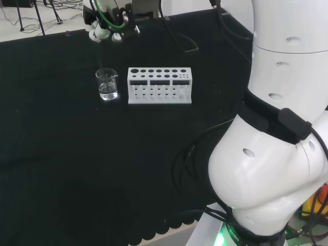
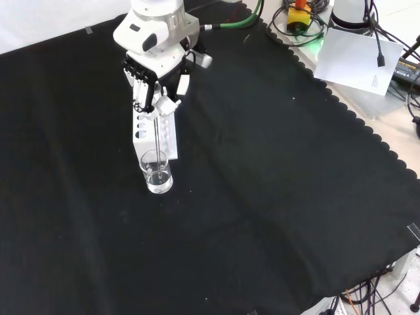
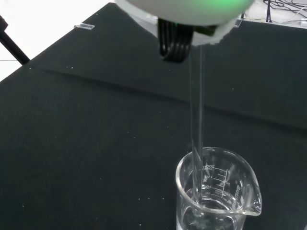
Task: Stir in the beaker to the left of the white test tube rack with the glass rod.
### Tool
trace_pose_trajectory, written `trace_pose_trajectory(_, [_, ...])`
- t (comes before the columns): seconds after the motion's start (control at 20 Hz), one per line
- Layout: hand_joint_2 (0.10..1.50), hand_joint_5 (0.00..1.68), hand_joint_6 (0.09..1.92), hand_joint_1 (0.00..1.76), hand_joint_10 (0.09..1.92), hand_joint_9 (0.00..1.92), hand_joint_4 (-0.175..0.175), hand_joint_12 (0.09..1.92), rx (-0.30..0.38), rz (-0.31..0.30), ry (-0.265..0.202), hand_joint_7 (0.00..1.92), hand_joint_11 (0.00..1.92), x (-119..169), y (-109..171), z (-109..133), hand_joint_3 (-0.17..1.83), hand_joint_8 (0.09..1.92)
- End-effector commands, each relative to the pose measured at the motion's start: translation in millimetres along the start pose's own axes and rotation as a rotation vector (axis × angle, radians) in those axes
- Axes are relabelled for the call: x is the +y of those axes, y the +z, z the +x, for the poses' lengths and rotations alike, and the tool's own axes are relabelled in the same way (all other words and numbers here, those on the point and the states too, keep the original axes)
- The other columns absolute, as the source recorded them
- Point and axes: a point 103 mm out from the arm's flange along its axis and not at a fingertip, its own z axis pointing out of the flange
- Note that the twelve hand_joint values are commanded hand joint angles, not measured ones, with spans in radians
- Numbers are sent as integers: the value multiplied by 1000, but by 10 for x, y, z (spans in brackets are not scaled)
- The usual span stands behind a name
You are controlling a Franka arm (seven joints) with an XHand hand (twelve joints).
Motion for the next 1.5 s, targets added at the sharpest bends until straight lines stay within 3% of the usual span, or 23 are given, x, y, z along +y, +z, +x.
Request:
trace_pose_trajectory(0.05, [688,1153,614,1316,935,1681,-175,927,11,-1,-6,1227,1691,59,39,21,685,1048])
trace_pose_trajectory(0.4, [687,1154,614,1316,935,1681,-175,928,7,-7,3,1228,1691,162,48,-52,686,1047])
trace_pose_trajectory(0.75, [686,1155,613,1316,934,1682,-175,929,7,-2,48,1229,1691,35,41,-323,687,1045])
trace_pose_trajectory(1.15, [686,1156,612,1316,934,1684,-175,931,-3,6,31,1229,1691,-112,38,-132,688,1044])
trace_pose_trajectory(1.5, [685,1157,611,1316,934,1685,-175,932,-9,9,-3,1230,1693,54,64,91,689,1044])
